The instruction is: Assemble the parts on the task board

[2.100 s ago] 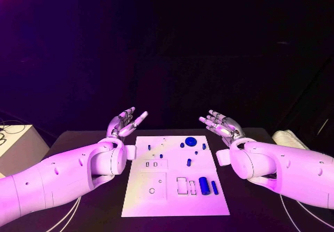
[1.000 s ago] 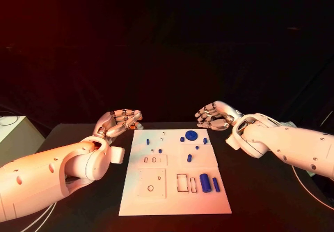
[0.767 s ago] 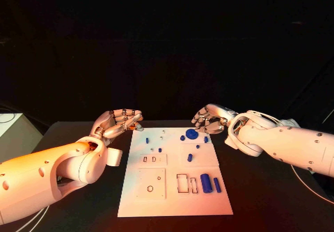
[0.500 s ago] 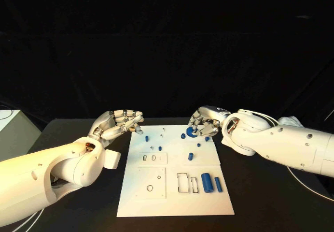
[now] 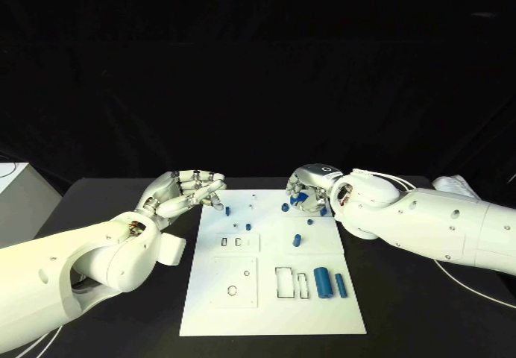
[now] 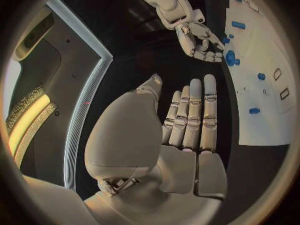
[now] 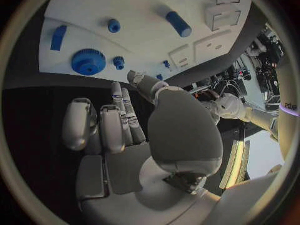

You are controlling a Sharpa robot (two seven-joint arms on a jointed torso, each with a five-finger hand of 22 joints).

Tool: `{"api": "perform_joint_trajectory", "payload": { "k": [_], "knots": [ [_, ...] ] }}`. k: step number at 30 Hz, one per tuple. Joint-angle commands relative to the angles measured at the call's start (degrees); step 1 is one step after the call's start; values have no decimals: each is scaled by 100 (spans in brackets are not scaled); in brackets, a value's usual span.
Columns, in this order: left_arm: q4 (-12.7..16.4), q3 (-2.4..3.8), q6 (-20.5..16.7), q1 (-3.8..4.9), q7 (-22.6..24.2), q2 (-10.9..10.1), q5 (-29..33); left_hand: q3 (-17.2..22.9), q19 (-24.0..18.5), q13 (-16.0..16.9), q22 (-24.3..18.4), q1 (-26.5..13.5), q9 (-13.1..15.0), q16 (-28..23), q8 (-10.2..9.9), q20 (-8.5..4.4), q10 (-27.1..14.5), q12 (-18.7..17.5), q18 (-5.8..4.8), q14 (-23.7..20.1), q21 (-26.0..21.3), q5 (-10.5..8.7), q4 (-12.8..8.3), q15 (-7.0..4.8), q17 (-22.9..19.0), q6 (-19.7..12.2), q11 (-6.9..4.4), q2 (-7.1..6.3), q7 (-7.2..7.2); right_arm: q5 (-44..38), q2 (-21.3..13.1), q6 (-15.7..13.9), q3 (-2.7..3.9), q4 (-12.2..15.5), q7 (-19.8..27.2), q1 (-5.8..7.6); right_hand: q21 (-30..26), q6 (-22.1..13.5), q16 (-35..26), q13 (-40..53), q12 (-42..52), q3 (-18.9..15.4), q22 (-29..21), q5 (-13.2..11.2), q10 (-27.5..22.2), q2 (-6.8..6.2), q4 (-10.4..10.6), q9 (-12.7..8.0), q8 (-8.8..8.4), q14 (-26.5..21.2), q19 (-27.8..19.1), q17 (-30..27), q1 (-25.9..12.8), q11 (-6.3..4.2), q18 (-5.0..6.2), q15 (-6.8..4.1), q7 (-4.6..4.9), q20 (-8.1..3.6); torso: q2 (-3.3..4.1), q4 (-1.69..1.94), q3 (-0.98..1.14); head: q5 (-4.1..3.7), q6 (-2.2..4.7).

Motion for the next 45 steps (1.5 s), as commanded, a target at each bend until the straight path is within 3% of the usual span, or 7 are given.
{"api": "perform_joint_trajectory", "payload": {
  "k": [1,12,19,27,45],
  "knots": [
    [51,7,119,26,-8,-10,-30,-30,-45,10,18,-22,7,35,-41,15,-40,-34,44,-63,53,-29,19,8,17,40,-9,-25,-5,-398,35,123,3,-32,-316,3,40,-23,50,11,-25,-12,20,-16,-61,-52,24,13,-38,306,47,16,-6,-1,-91,45,-8,6,62,20,-1,-7,23],
    [106,13,112,93,-19,-46,-18,-34,-63,10,37,-31,8,43,-47,18,-45,-39,44,-79,80,-28,22,12,24,38,-4,-22,3,-481,184,176,2,-158,-365,3,67,-14,85,19,-21,-22,61,-31,-98,-32,42,29,-31,305,55,44,-9,3,-96,50,-9,12,147,51,-4,-12,49],
    [123,14,105,133,-30,-76,-15,-36,-70,10,45,-35,8,48,-49,19,-47,-41,44,-83,91,-29,23,13,28,37,-2,-19,6,-502,266,214,-2,-219,-366,-4,35,-25,81,25,-25,-45,5,-52,-165,-25,55,43,-34,289,8,13,-6,0,-81,52,-30,17,200,51,5,-15,71],
    [121,16,97,154,-43,-80,-14,-35,-94,10,72,-33,9,66,-61,23,-60,-52,45,-92,131,-29,18,19,41,27,7,-8,19,-507,338,241,-4,-278,-355,-11,51,-3,100,38,-12,-57,33,-73,-166,1,78,59,-21,286,12,28,-13,-5,-84,50,-38,18,213,64,-3,-37,66],
    [114,17,99,177,-53,-87,-8,-29,-109,11,89,-26,10,78,-65,26,-61,-54,46,-94,155,-30,15,21,48,26,9,5,21,-505,432,383,-18,-393,-337,-50,69,46,126,71,5,-46,64,-84,-122,81,137,94,9,279,7,35,-30,-18,-85,41,-55,15,243,58,8,11,74]
  ]
}}
